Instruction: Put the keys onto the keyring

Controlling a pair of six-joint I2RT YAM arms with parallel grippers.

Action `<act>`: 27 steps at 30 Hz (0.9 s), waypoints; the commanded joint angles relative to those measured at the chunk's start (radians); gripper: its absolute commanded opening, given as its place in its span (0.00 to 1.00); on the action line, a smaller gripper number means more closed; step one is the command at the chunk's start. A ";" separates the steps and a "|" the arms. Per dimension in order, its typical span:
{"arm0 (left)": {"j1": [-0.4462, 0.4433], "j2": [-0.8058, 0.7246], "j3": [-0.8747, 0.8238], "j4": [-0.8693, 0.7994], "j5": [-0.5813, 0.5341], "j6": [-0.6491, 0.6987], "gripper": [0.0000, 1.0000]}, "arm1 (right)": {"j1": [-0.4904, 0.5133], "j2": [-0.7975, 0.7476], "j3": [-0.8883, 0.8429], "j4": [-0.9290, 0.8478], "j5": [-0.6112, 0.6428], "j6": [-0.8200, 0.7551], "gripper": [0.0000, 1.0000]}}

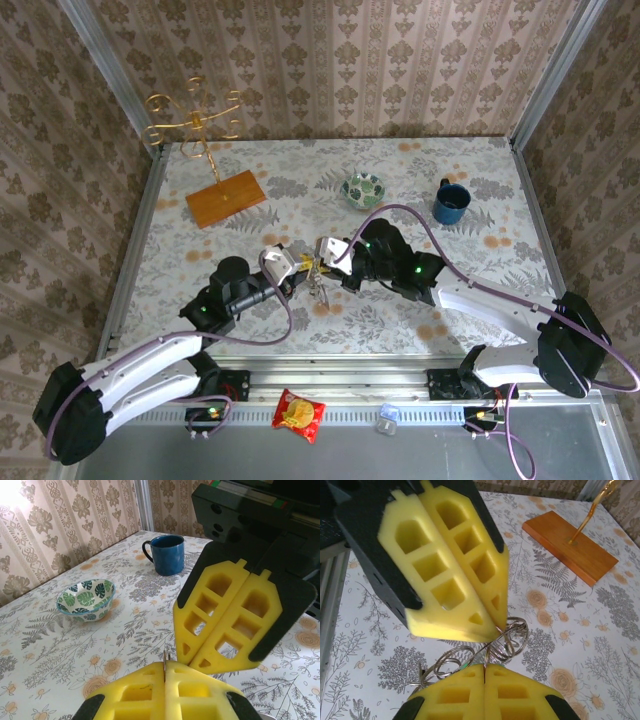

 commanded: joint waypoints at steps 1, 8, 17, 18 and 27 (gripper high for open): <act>0.006 0.004 -0.009 0.086 0.009 -0.024 0.00 | 0.013 0.006 0.018 0.003 -0.066 -0.007 0.00; 0.008 0.001 -0.033 0.120 0.019 0.005 0.00 | -0.048 -0.039 -0.003 -0.030 -0.178 0.033 0.19; 0.042 0.005 -0.087 0.268 0.181 0.011 0.00 | -0.187 -0.065 -0.044 0.066 -0.407 0.177 0.21; 0.042 0.007 -0.092 0.282 0.193 0.010 0.00 | -0.187 -0.059 -0.042 0.067 -0.418 0.179 0.21; 0.045 0.015 -0.118 0.338 0.228 0.014 0.00 | -0.181 0.006 -0.010 0.065 -0.478 0.192 0.23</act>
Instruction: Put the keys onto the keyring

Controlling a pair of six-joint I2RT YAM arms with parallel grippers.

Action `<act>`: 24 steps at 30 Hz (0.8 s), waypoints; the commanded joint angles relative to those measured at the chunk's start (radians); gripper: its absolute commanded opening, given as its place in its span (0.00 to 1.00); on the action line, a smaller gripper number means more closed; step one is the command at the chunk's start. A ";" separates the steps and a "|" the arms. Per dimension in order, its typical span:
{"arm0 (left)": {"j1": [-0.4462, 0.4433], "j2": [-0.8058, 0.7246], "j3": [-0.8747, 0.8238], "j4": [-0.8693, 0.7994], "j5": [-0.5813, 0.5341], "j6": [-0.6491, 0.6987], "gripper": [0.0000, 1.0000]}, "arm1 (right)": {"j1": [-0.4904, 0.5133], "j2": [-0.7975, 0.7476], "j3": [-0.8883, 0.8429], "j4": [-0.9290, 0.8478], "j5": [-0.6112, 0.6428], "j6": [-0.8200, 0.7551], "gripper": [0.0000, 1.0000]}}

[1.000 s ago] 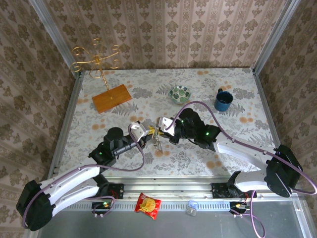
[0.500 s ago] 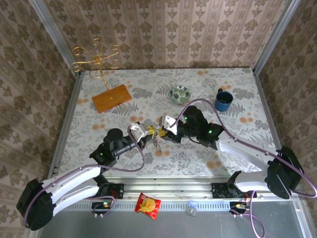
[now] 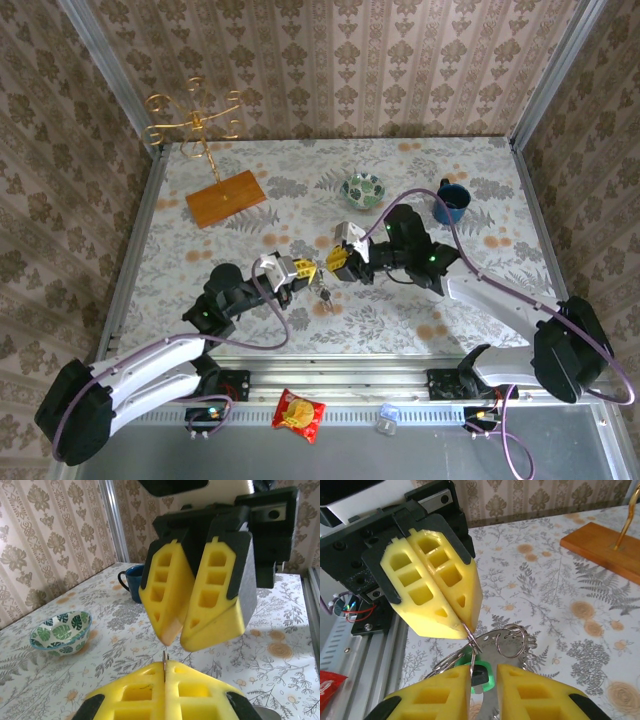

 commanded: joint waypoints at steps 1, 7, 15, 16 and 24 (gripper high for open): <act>0.005 0.002 -0.012 0.087 0.039 0.013 0.00 | 0.008 0.018 0.024 0.025 -0.067 0.021 0.22; 0.005 0.006 -0.012 0.096 0.053 0.009 0.00 | 0.017 0.032 0.028 0.046 -0.071 0.031 0.22; 0.005 0.012 -0.009 0.104 0.067 0.000 0.00 | 0.026 0.046 0.038 0.050 -0.074 0.028 0.21; 0.005 0.013 -0.009 0.106 0.068 0.000 0.00 | 0.026 0.045 0.038 0.052 -0.074 0.028 0.21; 0.005 0.025 -0.006 0.121 0.085 -0.005 0.00 | 0.026 0.053 0.039 0.080 -0.094 0.041 0.21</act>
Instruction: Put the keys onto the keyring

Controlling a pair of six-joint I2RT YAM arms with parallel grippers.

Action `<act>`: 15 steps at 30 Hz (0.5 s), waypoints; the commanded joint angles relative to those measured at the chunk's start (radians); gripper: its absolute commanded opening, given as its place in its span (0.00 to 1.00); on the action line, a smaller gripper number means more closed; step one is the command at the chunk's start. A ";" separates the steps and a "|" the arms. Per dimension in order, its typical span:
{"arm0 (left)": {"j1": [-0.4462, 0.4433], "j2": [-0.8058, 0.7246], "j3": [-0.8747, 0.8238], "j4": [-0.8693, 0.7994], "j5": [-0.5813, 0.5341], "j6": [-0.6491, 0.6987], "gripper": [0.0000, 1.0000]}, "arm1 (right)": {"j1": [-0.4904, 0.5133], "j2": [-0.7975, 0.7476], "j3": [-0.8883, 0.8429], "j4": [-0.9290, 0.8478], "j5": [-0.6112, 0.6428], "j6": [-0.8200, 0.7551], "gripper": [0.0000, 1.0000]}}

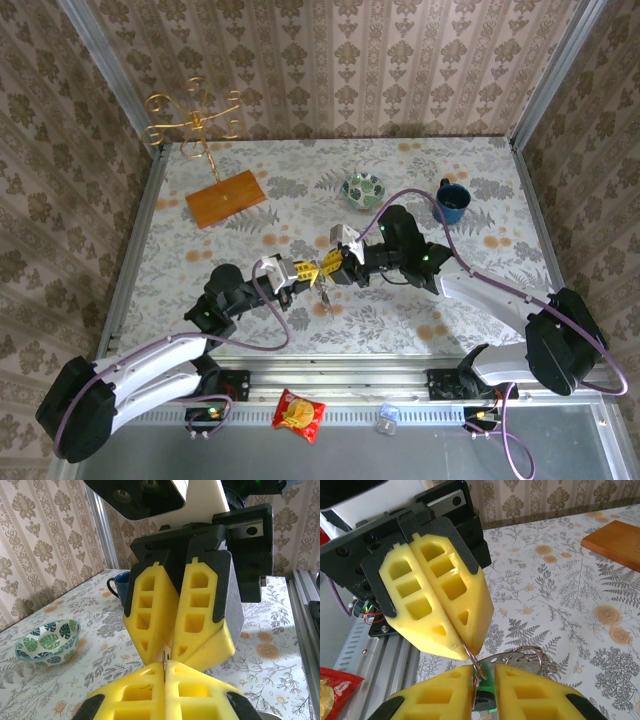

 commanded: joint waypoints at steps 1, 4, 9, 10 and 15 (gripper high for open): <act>0.005 0.005 0.001 0.080 0.032 -0.004 0.00 | 0.007 0.012 0.034 0.044 -0.046 0.017 0.20; 0.005 0.008 0.001 0.088 0.034 -0.004 0.00 | 0.007 0.016 0.038 0.038 -0.057 0.014 0.13; 0.005 0.019 -0.010 0.123 0.025 -0.013 0.00 | 0.005 0.016 0.054 -0.034 -0.081 -0.037 0.00; 0.005 0.019 -0.012 0.127 0.017 -0.013 0.00 | 0.005 0.014 0.054 -0.046 -0.083 -0.049 0.00; 0.005 0.004 -0.013 0.053 -0.032 0.008 0.21 | 0.005 -0.003 0.069 -0.113 -0.035 -0.099 0.00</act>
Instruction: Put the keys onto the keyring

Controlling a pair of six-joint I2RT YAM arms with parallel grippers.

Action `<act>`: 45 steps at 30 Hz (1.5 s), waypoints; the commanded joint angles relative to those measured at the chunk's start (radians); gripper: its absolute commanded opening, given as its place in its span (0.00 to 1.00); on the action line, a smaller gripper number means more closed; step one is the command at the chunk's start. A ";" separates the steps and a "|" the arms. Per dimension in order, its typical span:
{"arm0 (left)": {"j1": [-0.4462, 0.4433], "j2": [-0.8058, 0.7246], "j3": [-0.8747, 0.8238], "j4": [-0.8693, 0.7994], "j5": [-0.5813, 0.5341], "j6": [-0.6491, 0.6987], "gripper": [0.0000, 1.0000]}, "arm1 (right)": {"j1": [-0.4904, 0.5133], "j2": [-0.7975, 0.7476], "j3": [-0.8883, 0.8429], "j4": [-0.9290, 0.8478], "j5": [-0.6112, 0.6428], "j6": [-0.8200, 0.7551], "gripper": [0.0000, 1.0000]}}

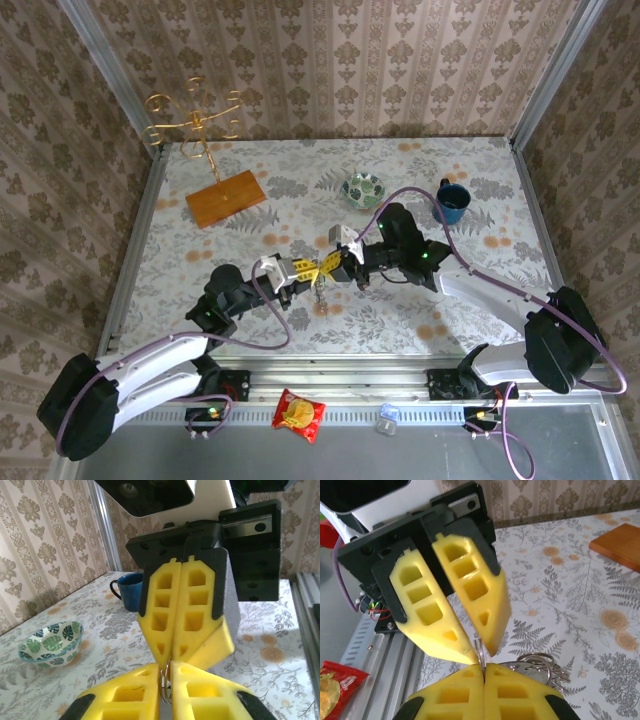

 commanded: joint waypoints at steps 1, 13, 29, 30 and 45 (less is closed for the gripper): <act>-0.002 -0.023 0.001 -0.025 -0.028 0.022 0.25 | 0.007 -0.016 0.050 -0.085 0.001 -0.066 0.00; -0.003 -0.064 0.071 -0.316 -0.027 0.103 0.28 | 0.065 0.007 0.161 -0.346 0.192 -0.247 0.00; -0.003 -0.035 0.132 -0.368 0.023 0.119 0.24 | 0.185 0.033 0.274 -0.504 0.426 -0.402 0.00; -0.003 -0.036 0.133 -0.370 0.026 0.118 0.24 | 0.187 0.033 0.274 -0.506 0.432 -0.406 0.00; -0.003 -0.024 0.084 -0.201 0.020 0.023 0.00 | 0.165 -0.110 0.076 -0.269 0.458 -0.266 0.31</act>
